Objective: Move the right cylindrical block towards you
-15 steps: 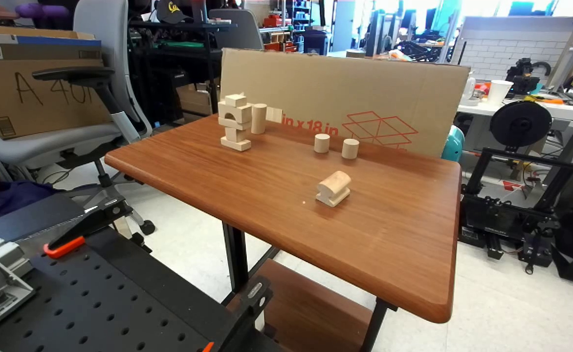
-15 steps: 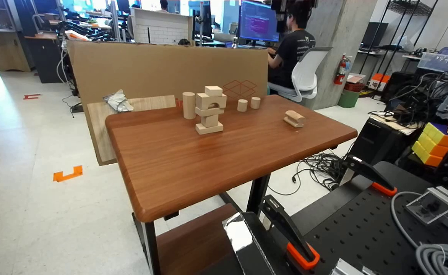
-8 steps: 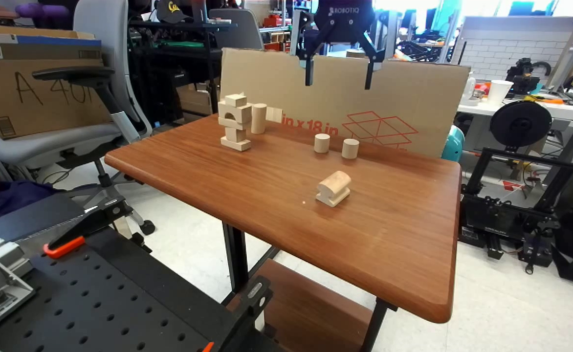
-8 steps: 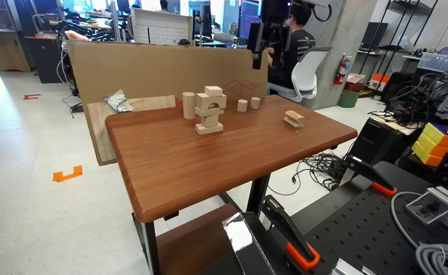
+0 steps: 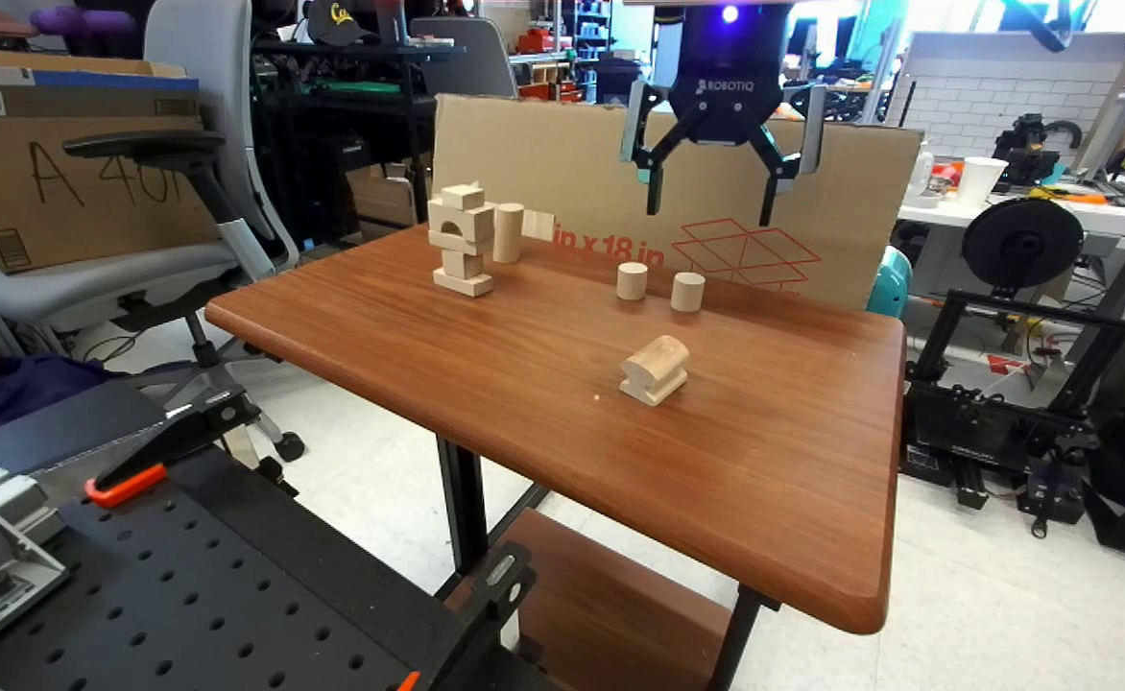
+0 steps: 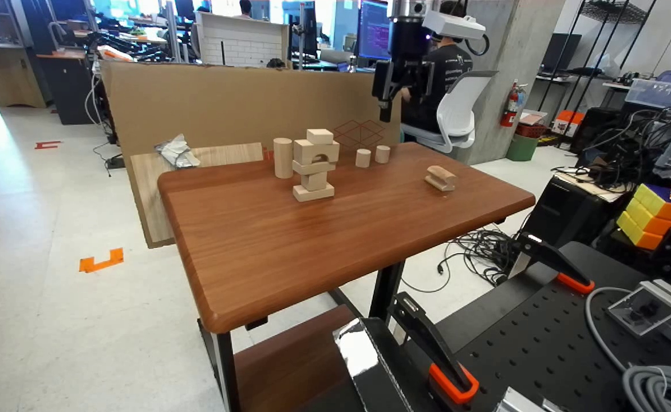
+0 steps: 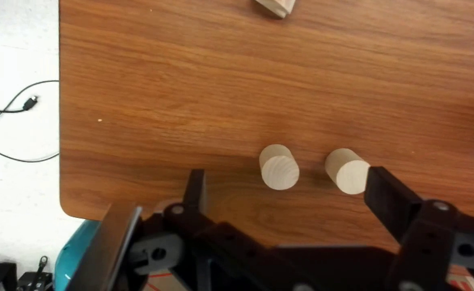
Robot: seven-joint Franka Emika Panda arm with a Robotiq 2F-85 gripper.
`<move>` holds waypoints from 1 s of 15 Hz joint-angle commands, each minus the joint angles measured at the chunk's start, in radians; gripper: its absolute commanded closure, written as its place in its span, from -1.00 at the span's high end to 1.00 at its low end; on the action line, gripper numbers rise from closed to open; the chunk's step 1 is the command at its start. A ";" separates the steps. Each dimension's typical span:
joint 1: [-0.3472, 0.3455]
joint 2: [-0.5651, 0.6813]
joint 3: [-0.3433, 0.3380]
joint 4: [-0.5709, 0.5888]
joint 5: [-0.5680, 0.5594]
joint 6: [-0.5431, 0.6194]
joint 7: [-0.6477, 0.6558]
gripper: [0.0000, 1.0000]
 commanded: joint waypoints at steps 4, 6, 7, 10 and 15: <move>-0.041 0.119 0.012 0.142 0.013 -0.057 -0.020 1.00; -0.039 0.143 0.014 0.163 0.010 -0.059 -0.019 1.00; -0.039 0.153 0.018 0.173 0.011 -0.060 -0.021 1.00; -0.037 0.172 0.030 0.189 0.014 -0.059 -0.026 1.00; -0.026 0.207 0.034 0.223 0.005 -0.079 -0.016 1.00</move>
